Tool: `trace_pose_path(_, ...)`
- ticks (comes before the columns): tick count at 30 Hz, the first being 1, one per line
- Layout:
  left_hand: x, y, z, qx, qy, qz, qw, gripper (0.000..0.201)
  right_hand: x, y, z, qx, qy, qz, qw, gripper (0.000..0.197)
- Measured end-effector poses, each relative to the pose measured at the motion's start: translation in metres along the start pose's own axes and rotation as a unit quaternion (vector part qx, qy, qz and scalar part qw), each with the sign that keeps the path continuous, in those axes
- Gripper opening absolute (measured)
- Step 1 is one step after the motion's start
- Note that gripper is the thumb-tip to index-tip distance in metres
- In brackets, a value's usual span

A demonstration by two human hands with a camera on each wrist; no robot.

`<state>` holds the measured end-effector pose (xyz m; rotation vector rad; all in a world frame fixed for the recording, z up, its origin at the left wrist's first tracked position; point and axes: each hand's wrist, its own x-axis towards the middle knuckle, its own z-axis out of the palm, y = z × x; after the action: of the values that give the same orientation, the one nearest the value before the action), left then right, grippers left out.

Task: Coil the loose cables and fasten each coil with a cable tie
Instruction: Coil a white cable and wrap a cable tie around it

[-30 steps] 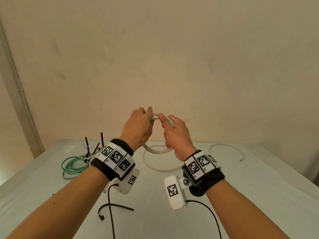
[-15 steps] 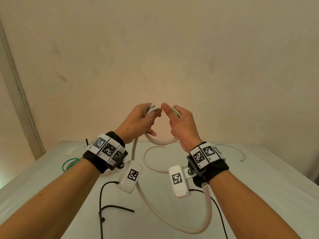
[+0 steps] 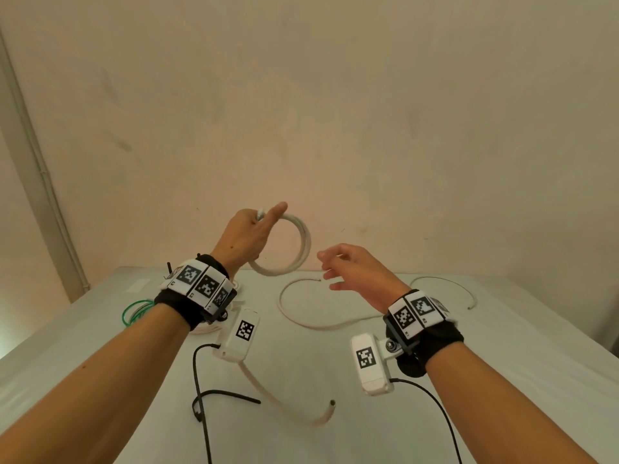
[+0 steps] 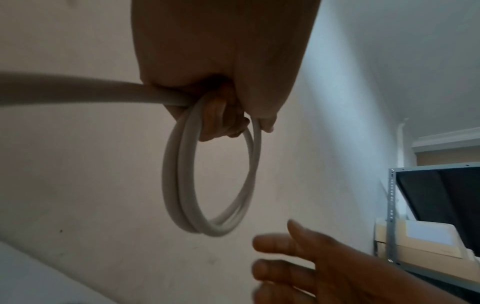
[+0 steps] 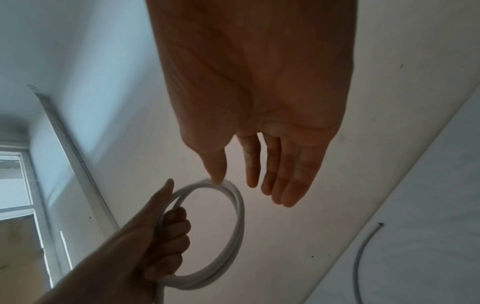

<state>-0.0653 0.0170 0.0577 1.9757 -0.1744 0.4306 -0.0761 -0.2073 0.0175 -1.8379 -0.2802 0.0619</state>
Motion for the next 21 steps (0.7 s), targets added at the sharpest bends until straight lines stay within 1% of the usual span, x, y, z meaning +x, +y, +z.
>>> trace_pose_path(2, 0.004, -0.007, -0.004, -0.027, 0.022, 0.010, 0.999, 0.056, -0.001, -0.002, -0.004, 0.004, 0.004, 0.005, 1.000, 0.031)
trace_pose_path(5, 0.008, -0.013, -0.005, -0.094, 0.033, 0.014, 0.995, 0.045, -0.004, -0.014, -0.003, 0.011, -0.012, 0.004, 1.000, 0.034)
trace_pose_path(7, 0.010, -0.014, -0.001, -0.140, 0.041, 0.017, 0.989, 0.040, -0.006, -0.023, 0.005, 0.021, -0.039, 0.026, 0.999, 0.046)
trace_pose_path(9, 0.009, -0.014, 0.007, -0.191, 0.067, 0.001, 0.979, 0.041, -0.008, -0.028, 0.019, 0.029, -0.072, 0.080, 0.994, 0.066)
trace_pose_path(11, 0.005, -0.014, 0.019, -0.271, 0.097, -0.026, 0.957, 0.039, -0.007, -0.025, 0.033, 0.063, -0.110, 0.157, 0.979, 0.084)
trace_pose_path(12, 0.004, -0.014, 0.024, -0.313, 0.107, -0.037, 0.943, 0.036, -0.005, -0.022, 0.038, 0.106, -0.120, 0.198, 0.967, 0.090)
trace_pose_path(13, 0.002, -0.016, 0.029, -0.345, 0.115, -0.046, 0.930, 0.034, -0.004, -0.019, 0.043, 0.172, -0.118, 0.232, 0.950, 0.094)
trace_pose_path(15, -0.001, -0.021, 0.033, -0.390, 0.123, -0.068, 0.910, 0.032, 0.000, -0.016, 0.048, 0.342, -0.086, 0.268, 0.897, 0.092)
trace_pose_path(16, -0.003, -0.024, 0.035, -0.408, 0.124, -0.081, 0.901, 0.032, 0.003, -0.015, 0.049, 0.416, -0.063, 0.273, 0.865, 0.090)
trace_pose_path(17, -0.005, -0.027, 0.036, -0.424, 0.122, -0.094, 0.892, 0.033, 0.006, -0.015, 0.051, 0.468, -0.042, 0.269, 0.841, 0.086)
trace_pose_path(18, -0.007, -0.028, 0.037, -0.437, 0.120, -0.103, 0.886, 0.034, 0.008, -0.015, 0.052, 0.497, -0.018, 0.256, 0.829, 0.079)
trace_pose_path(19, -0.008, -0.029, 0.037, -0.449, 0.117, -0.111, 0.879, 0.036, 0.010, -0.016, 0.052, 0.512, 0.009, 0.238, 0.826, 0.067)
trace_pose_path(21, -0.012, -0.030, 0.036, -0.475, 0.110, -0.124, 0.864, 0.038, 0.013, -0.016, 0.044, 0.523, 0.091, 0.196, 0.824, 0.040)
